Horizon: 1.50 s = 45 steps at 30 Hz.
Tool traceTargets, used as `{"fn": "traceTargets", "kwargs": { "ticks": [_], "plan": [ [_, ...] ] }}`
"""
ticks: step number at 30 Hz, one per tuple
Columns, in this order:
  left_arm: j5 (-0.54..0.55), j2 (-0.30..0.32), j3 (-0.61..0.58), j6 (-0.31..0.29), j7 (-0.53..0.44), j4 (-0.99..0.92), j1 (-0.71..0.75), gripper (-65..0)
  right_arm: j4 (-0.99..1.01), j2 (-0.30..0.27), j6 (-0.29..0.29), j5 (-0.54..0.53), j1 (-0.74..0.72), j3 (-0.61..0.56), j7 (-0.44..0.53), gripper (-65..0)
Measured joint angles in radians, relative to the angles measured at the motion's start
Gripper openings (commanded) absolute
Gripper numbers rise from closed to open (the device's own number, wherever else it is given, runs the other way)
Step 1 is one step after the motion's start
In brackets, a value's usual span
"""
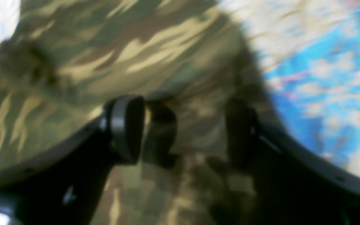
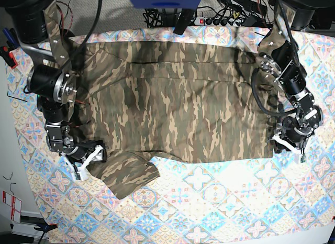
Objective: Fold the T-shirt properly
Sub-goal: 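Grasp the shirt's side edges near the hem with both grippers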
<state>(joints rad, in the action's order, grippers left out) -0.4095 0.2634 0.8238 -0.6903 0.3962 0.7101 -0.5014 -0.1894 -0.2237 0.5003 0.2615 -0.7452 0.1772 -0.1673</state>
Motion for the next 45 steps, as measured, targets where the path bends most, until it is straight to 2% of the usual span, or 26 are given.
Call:
{"fn": "traceTargets", "kwargs": {
  "ticks": [2, 5, 6, 8, 10, 15, 18, 19, 21, 23, 26, 28, 31, 36, 39, 42, 45],
  "plan": [
    [-0.01, 0.03, 0.01, 0.002, -0.016, -0.071, -0.02, -37.9, 0.0, -0.009, 0.004, 0.0, 0.002, 0.048, -0.001, -24.6],
    [0.002, 0.075, 0.006, 0.005, -0.121, -0.206, -0.056, -37.9, 0.0, -0.018, 0.002, 0.003, 0.004, 0.126, -0.004, -24.6],
    [0.008, 0.086, 0.002, 0.036, -0.166, -0.245, -0.062, -37.9, 0.0, -0.022, 0.003, 0.004, 0.003, 0.14, -0.001, -24.6],
    [0.003, 0.103, 0.001, 0.054, -0.246, -0.325, -0.06, -37.9, 0.0, -0.037, 0.003, 0.002, 0.002, 0.148, 0.004, -24.6],
    [-0.01, 0.123, 0.0, 0.055, -0.263, -0.394, -0.057, -37.9, 0.0, -0.046, 0.0, 0.004, 0.003, 0.152, 0.002, -24.6],
    [-0.009, 0.13, 0.0, 0.05, -0.272, -0.486, -0.109, -37.9, 0.0, -0.051, 0.0, 0.003, 0.003, 0.152, 0.003, -24.5],
    [-0.005, 0.13, -0.044, 0.046, -0.287, -0.49, -0.124, -37.9, 0.0, -0.06, -0.049, 0.001, 0.007, 0.152, 0.008, -24.5],
    [-0.02, 0.127, -0.069, 0.05, -0.277, -0.49, -0.121, -37.9, -0.002, -0.066, -0.048, 0.0, 0.015, 0.153, 0.012, -24.5],
    [-0.021, 0.112, -0.114, 0.049, -0.273, -0.492, -0.113, -37.9, -0.002, -0.072, -0.049, 0.004, 0.035, 0.154, 0.01, -24.5],
    [-0.019, 0.09, -0.147, 0.012, -0.269, -0.497, -0.113, -38.0, -0.001, -0.073, -0.042, 0.003, 0.053, 0.154, 0.005, -24.5],
    [-0.015, 0.061, -0.152, 0.005, -0.273, -0.497, -0.114, -38.1, 0.0, -0.074, -0.042, 0.0, 0.076, 0.154, 0.016, -24.4],
    [-0.013, 0.064, -0.152, 0.003, -0.273, -0.497, -0.112, -38.3, -0.001, -0.075, -0.042, 0.0, 0.084, 0.154, 0.026, -24.4],
    [-0.001, 0.077, -0.15, 0.004, -0.297, -0.495, -0.09, -38.4, 0.0, -0.075, -0.042, 0.0, 0.095, 0.154, 0.064, -24.4],
    [0.005, 0.091, -0.147, -0.002, -0.299, -0.489, -0.079, -38.6, 0.0, -0.074, -0.042, 0.0, 0.095, 0.154, 0.063, -24.4],
    [0.058, 0.129, -0.081, 0.003, -0.28, -0.491, -0.065, -38.1, 0.001, -0.073, -0.043, 0.0, 0.095, 0.151, 0.06, -24.4],
    [0.093, 0.193, -0.019, 0.023, -0.273, -0.491, -0.055, -38.0, 0.001, -0.068, -0.048, 0.0, 0.095, 0.151, 0.059, -24.5],
    [0.096, 0.218, -0.041, 0.021, -0.282, -0.488, -0.059, -37.9, 0.0, -0.042, -0.06, 0.0, 0.093, 0.151, 0.072, -24.5]
  ]
}}
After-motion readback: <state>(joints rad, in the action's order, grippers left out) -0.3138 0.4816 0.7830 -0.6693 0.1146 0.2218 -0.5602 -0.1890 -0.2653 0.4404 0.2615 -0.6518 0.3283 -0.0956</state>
